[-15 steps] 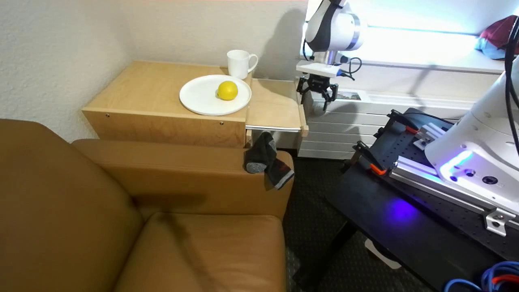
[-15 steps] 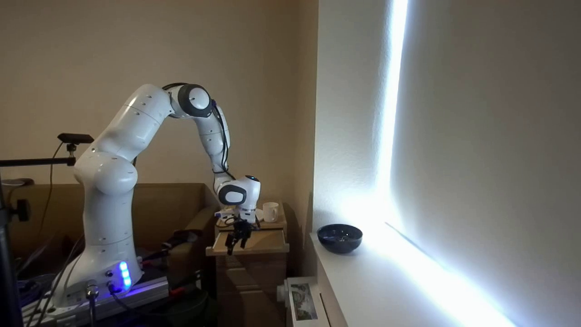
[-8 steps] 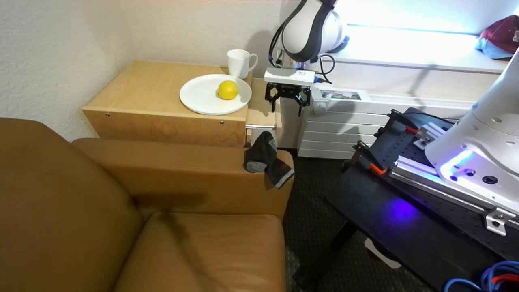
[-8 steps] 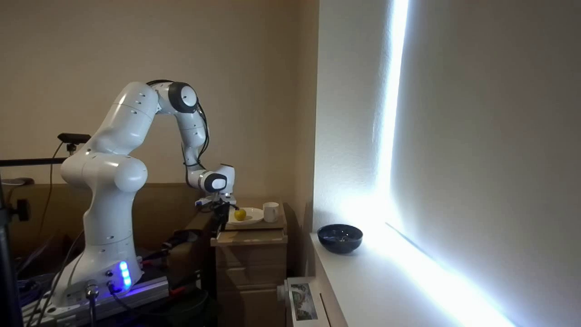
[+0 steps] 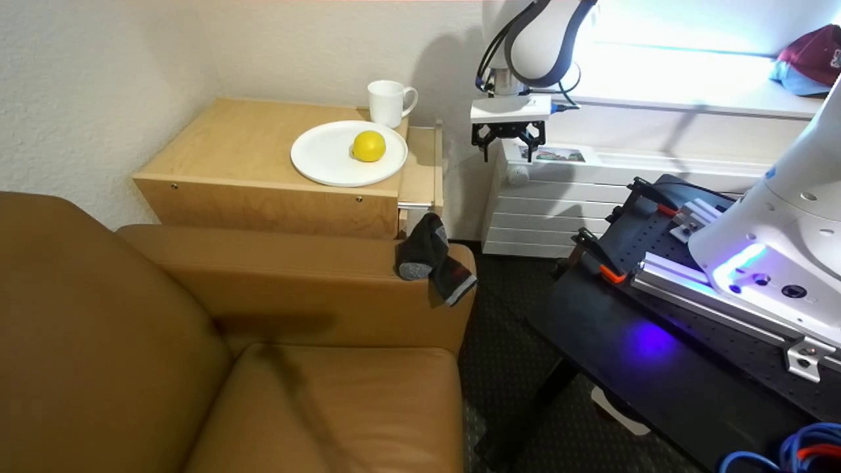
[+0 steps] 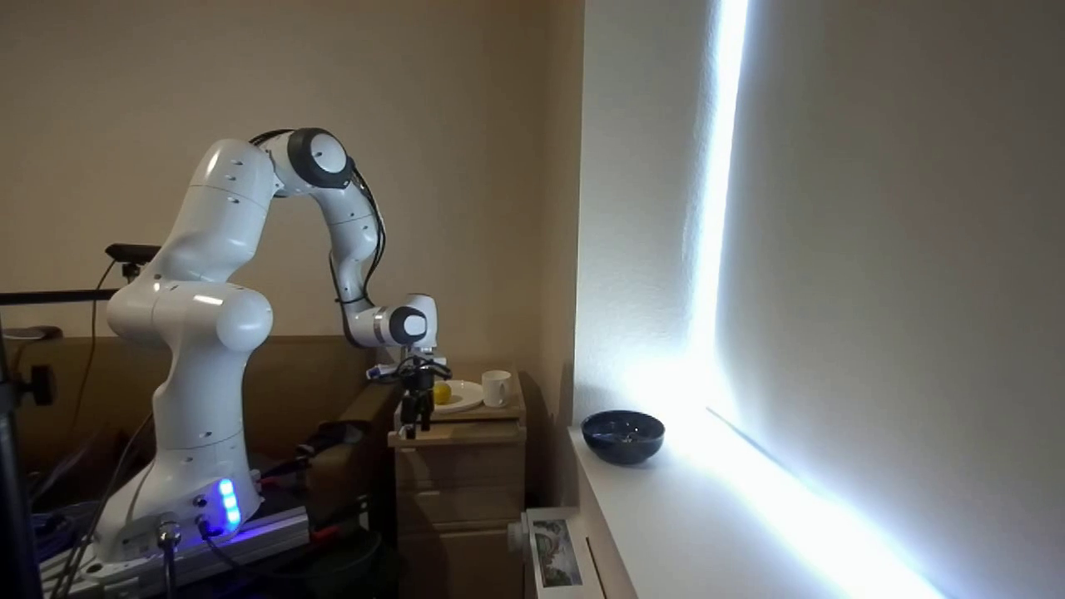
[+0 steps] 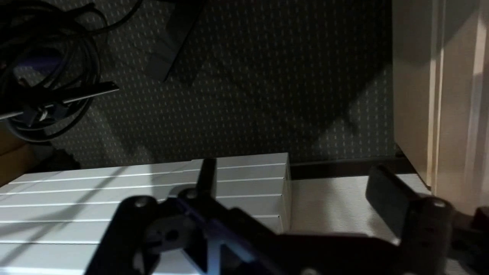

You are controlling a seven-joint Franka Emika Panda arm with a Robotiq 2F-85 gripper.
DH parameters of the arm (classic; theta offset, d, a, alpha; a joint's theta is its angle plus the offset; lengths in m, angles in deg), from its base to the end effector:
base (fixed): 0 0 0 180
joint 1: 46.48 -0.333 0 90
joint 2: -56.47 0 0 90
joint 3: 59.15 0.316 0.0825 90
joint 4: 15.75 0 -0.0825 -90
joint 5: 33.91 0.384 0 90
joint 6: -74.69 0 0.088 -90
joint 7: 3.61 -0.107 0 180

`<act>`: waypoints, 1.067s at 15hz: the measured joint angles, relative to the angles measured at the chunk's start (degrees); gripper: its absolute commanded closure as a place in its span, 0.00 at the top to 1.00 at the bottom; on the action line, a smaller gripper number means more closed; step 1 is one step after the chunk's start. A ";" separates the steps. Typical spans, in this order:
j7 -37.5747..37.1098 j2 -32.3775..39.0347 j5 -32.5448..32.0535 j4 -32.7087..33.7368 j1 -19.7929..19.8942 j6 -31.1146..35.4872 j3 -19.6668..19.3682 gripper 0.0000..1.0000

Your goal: Close the top compartment of the dresser

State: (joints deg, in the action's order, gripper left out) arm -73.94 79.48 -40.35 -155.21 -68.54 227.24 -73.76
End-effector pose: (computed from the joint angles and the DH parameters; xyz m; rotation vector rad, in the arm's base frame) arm 0.4615 0.0530 0.1357 2.5802 -1.3793 -0.0560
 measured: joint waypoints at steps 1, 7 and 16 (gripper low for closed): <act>-0.01 -0.16 -0.02 -0.26 -0.03 -0.01 -0.04 1.00; -3.91 2.89 0.55 2.13 1.36 0.43 2.77 1.00; -8.38 12.47 7.66 10.69 5.13 1.62 8.34 1.00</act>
State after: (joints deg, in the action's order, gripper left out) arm -82.32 91.94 -32.69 -144.52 -63.41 228.86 -65.42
